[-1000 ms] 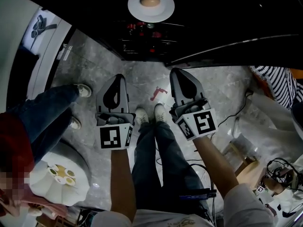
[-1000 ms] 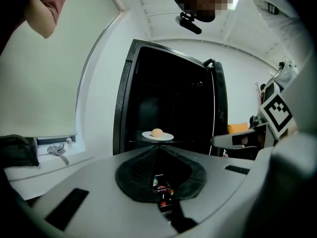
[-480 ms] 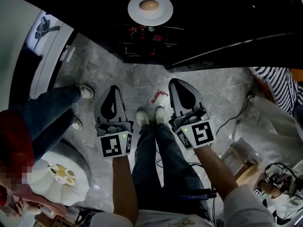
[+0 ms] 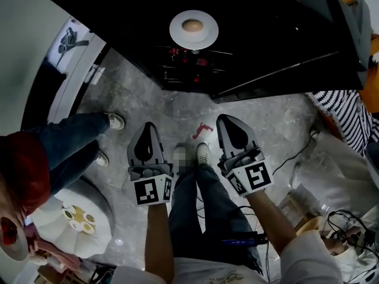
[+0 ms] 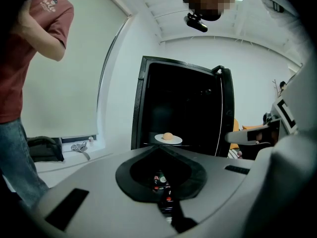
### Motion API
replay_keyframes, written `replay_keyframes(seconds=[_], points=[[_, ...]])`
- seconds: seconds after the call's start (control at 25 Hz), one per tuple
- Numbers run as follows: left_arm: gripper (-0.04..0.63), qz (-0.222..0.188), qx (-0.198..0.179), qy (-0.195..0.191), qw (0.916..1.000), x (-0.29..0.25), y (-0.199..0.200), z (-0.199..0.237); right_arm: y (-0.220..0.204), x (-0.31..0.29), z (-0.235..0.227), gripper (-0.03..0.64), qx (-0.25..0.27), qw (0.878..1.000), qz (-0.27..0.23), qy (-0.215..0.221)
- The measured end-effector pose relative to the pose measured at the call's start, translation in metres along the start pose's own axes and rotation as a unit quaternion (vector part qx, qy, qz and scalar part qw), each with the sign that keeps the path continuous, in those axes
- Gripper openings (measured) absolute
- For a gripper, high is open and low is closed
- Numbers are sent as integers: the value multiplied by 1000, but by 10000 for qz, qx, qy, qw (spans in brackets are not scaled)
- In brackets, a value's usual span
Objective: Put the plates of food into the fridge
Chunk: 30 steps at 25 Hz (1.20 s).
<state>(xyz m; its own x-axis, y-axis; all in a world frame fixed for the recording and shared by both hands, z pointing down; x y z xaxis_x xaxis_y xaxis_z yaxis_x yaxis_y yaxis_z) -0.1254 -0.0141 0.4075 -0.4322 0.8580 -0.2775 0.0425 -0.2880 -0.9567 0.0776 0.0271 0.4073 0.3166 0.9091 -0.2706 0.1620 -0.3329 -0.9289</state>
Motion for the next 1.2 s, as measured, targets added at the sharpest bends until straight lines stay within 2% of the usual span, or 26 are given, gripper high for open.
replay_keyframes(seconds=[0.32,0.72,1.2], points=[[6,-27,-102,-50,9999,8,36,-6,33,12,-3,11,-77,9999,-88,-56],[8,-39,7,-175,9998,22,70,-13,73,30,3,11,-56,9999,-111,-38],[8,-148,53,-292,9994,50,132,-14,134,58,26,11,-102,9998,-143,-80]])
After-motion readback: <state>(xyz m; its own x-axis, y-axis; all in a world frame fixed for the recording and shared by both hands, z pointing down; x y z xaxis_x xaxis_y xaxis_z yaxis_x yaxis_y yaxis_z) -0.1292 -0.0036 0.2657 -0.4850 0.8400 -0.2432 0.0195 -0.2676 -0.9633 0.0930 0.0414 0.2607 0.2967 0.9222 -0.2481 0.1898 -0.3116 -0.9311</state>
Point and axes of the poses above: the fingertips, and each gripper's own axes: x backward along the fingers, z to its left, y out of its top, the point moved 4 cm from there along x, backward along the fingers, and after that the axes turned 4 degrees about z, right-handed, at the moved point
